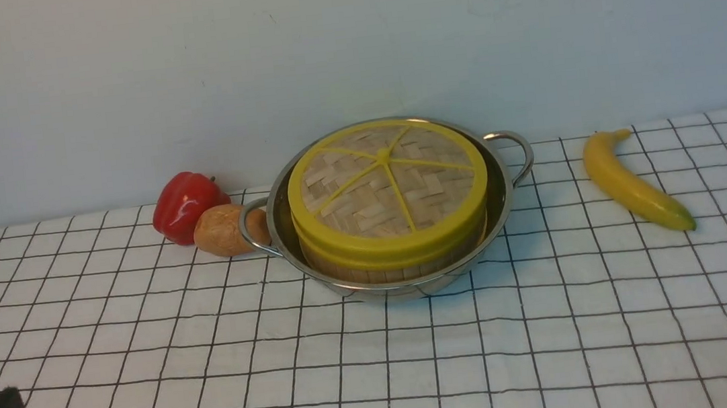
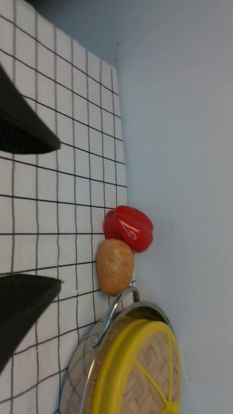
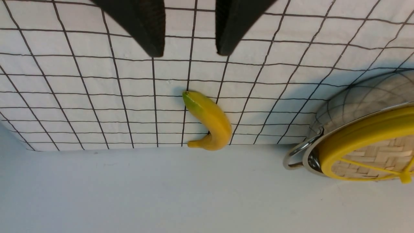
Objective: Place the steamer in the pot on the white tablecloth, and put the lid on the steamer.
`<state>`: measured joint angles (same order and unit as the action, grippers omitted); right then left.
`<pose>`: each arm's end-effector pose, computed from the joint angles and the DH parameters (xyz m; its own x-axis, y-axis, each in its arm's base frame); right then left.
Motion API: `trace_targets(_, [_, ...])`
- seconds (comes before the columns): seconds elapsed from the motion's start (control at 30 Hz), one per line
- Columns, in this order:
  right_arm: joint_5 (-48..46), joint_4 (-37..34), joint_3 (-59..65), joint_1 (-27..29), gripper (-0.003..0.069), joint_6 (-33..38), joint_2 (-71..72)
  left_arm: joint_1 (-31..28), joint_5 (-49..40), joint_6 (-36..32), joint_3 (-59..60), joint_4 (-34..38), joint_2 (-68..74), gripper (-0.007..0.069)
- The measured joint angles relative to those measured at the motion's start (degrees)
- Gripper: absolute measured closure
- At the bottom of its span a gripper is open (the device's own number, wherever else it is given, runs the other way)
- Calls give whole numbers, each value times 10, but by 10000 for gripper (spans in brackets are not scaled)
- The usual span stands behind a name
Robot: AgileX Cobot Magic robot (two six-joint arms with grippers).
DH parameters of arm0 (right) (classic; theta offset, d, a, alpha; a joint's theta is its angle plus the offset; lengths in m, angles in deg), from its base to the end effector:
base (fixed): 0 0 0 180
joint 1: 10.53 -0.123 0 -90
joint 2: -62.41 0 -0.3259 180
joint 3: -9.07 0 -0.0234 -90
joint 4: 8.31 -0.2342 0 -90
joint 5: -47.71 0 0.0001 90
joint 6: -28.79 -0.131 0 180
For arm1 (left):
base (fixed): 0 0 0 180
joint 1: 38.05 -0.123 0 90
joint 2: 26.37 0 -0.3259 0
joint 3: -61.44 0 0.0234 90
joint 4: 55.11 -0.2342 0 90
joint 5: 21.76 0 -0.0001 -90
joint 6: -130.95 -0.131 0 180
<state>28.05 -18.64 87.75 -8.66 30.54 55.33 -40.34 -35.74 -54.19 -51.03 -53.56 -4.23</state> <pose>0.0349 0.0068 0.1696 -0.2618 0.1474 -0.9538 0.0109 0.9887 0.1498 0.0595 0.0015 0.2396 -0.2374 0.0540 -0.9699 -0.0186 0.9980 0.0601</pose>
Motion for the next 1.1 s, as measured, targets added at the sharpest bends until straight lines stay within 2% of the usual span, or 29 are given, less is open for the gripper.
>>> trace_targets(0.3, [0, 0, 0, 0, 416, 0, 0, -14, -88, 12, 67, -10, -145, 161])
trace_targets(1.1, [0, -1, 0, 0, 416, 0, 0, -14, -102, 10, 71, -22, -153, 161])
